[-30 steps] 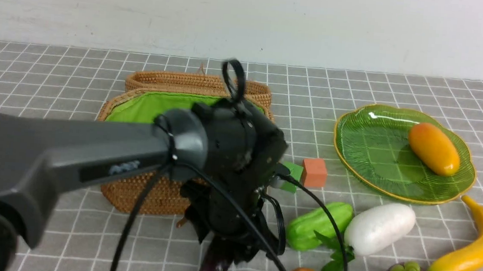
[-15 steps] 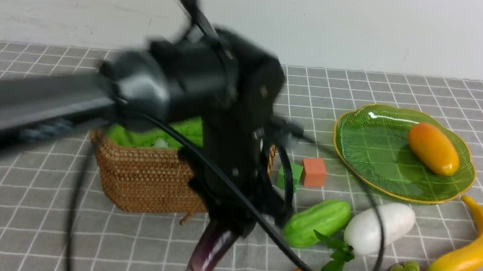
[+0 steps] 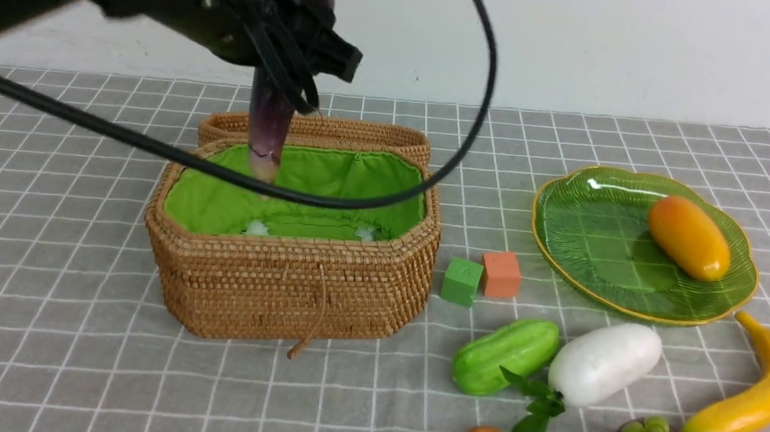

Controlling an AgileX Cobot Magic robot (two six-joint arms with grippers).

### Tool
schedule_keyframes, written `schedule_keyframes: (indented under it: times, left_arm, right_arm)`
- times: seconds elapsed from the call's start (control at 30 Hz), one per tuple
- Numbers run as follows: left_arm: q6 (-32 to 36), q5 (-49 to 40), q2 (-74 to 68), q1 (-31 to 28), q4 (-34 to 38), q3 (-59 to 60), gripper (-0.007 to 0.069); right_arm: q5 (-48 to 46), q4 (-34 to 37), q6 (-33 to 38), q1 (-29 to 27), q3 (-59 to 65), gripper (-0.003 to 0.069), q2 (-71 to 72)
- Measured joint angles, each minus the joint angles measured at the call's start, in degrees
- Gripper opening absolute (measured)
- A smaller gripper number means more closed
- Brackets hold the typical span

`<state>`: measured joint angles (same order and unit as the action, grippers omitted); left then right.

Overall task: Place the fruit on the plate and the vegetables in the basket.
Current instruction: Use the left arm to grab an eggplant and put it into the left basket, then use the right arm to grab a banana and put it into the right plate

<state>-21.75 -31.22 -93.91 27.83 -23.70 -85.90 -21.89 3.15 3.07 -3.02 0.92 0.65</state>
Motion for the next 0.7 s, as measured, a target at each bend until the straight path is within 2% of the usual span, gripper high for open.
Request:
schedule_keyframes:
  times: [0.07,0.2,0.4,0.47,0.6,0.67,0.7]
  left_arm:
    - [-4.63,4.9,-3.2,-1.29,-0.4,2.27,0.0387]
    - [-8.89,8.62,-8.47,-1.83,-1.79,3.75,0.0414]
    - [-9.81,11.32,-9.37,-1.78,-2.43,3.82,0.0612]
    - [-9.81,10.01,-8.55,-1.78,-2.49,3.82,0.0653]
    - [-9.41,3.71,-4.51,-1.78,-2.73,3.82,0.0653]
    - [-8.63,0.73,-1.75,-1.78,-2.73,3.82,0.0637]
    - [-7.21,-4.53,2.24,-1.78,-2.73,3.82,0.0598]
  right_arm:
    - [0.0,0.0,0.0,0.0,0.0,0.0242,0.0]
    - [0.0,0.0,0.0,0.0,0.0,0.0242,0.0]
    - [0.0,0.0,0.0,0.0,0.0,0.0242,0.0]
    - [0.0,0.0,0.0,0.0,0.0,0.0242,0.0]
    - [0.0,0.0,0.0,0.0,0.0,0.0242,0.0]
    - [0.0,0.0,0.0,0.0,0.0,0.0242,0.0]
    - [0.0,0.0,0.0,0.0,0.0,0.0242,0.0]
